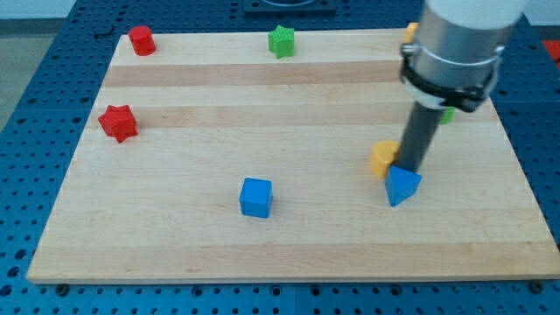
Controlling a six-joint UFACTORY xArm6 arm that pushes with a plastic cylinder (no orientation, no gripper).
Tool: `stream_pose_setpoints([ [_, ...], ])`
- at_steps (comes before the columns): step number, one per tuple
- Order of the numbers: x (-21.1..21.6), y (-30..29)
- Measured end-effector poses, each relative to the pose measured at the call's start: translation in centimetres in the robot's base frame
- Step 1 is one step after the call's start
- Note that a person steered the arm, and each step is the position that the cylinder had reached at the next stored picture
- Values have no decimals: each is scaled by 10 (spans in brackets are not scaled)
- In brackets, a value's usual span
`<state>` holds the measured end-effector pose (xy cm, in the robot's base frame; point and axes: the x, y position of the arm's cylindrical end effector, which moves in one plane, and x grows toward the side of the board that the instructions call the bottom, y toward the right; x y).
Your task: Move the yellow heart towards the center left
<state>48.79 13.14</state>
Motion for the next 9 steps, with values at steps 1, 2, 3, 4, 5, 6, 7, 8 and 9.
stream_pose_setpoints([
  [1, -9, -34],
  [2, -10, -66],
  [3, -10, -85],
  [4, -10, -64],
  [5, -10, -25],
  [6, -18, -3],
  [7, -48, -7],
  [8, -57, -40],
  [9, -24, -83],
])
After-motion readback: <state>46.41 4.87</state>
